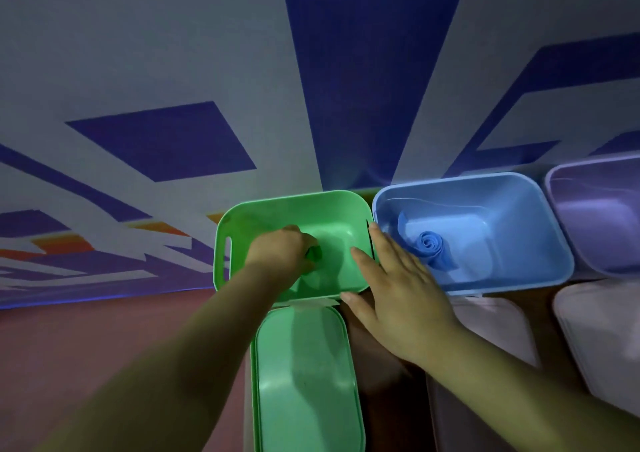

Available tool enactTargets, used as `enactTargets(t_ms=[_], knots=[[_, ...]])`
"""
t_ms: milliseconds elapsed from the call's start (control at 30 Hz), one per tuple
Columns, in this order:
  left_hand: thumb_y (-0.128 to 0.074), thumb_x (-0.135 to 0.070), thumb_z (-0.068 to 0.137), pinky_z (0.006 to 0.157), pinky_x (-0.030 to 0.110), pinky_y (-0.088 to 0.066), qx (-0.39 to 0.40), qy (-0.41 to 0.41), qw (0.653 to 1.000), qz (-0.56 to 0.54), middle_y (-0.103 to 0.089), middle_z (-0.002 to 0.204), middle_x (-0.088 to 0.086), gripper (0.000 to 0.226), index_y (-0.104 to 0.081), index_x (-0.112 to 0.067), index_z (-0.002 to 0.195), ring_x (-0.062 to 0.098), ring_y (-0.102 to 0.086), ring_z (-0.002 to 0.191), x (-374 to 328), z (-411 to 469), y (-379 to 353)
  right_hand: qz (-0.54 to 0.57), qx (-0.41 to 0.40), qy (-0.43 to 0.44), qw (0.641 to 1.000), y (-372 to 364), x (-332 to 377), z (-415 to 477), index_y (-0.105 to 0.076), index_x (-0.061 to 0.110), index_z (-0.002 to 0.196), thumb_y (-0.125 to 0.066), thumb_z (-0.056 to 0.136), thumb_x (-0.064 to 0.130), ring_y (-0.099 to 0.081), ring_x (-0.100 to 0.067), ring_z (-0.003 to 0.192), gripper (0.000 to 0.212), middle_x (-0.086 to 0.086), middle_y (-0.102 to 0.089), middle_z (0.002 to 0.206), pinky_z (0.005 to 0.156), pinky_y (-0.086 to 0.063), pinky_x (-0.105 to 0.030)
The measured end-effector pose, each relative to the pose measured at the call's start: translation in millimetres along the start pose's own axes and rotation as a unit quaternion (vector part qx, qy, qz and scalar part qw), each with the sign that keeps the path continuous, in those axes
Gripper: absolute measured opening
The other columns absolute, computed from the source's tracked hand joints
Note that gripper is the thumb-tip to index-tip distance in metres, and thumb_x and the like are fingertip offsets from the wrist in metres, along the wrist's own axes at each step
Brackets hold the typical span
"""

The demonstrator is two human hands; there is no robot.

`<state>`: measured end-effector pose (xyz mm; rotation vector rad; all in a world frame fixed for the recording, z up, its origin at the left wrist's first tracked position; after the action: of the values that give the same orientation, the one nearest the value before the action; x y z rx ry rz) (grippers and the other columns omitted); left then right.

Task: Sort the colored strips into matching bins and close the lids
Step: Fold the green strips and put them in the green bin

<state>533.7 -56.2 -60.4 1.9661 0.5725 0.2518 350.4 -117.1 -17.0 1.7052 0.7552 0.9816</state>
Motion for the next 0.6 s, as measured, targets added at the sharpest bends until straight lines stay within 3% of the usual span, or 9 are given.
enactTargets(t_ms=[167,267,467,600], knots=[[-0.062,-0.051,0.089,0.086,0.035,-0.052,0.015,0.004,1.0,-0.009,-0.059,0.115,0.003,0.052,-0.048,-0.038,0.137,0.025,-0.06,0.105,3.8,-2.6,-2.8,0.008,-0.003,0.001,1.0,-1.7,0.1,-0.6,-0.037,0.026,0.148,-0.032,0.092,0.068,-0.025,-0.03,0.149,0.07,-0.01,-0.008,0.166,0.116,-0.026,-0.047],[-0.059,-0.049,0.092,0.093,0.037,-0.051,0.004,0.027,0.997,-0.069,-0.061,0.126,0.004,0.06,-0.039,-0.034,0.146,0.025,-0.059,0.111,6.4,-13.4,5.2,0.018,0.006,0.001,1.0,-0.9,-1.0,-2.6,-0.033,0.029,0.15,-0.029,0.091,0.068,-0.019,-0.031,0.151,0.07,-0.008,-0.006,0.166,0.119,-0.024,-0.049],[-0.049,-0.051,0.096,0.101,0.039,-0.047,-0.083,0.084,0.984,-0.135,-0.055,0.14,0.004,0.056,-0.041,-0.027,0.145,0.025,-0.055,0.123,2.1,-71.6,32.4,0.018,0.012,-0.023,1.0,16.5,-2.3,-22.1,-0.036,0.03,0.148,-0.036,0.09,0.066,-0.026,-0.031,0.148,0.069,-0.008,-0.018,0.164,0.118,-0.026,-0.047],[-0.046,-0.058,0.093,0.107,0.045,-0.044,-0.131,0.102,0.979,-0.116,-0.042,0.151,0.004,0.063,-0.034,-0.03,0.148,0.026,-0.046,0.133,-14.1,-130.2,33.4,0.007,0.029,-0.038,0.999,26.2,-1.9,-51.4,-0.032,0.031,0.149,-0.044,0.091,0.063,-0.022,-0.03,0.149,0.067,-0.006,-0.013,0.165,0.119,-0.023,-0.046]])
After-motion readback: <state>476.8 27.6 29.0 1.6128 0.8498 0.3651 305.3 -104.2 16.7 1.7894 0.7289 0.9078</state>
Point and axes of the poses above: each hand's wrist, its own z-axis towards the middle knuckle, its own y-axis out of the back of the hand, x = y × z, the point moved 7 cm from there along z, towards the middle knuckle
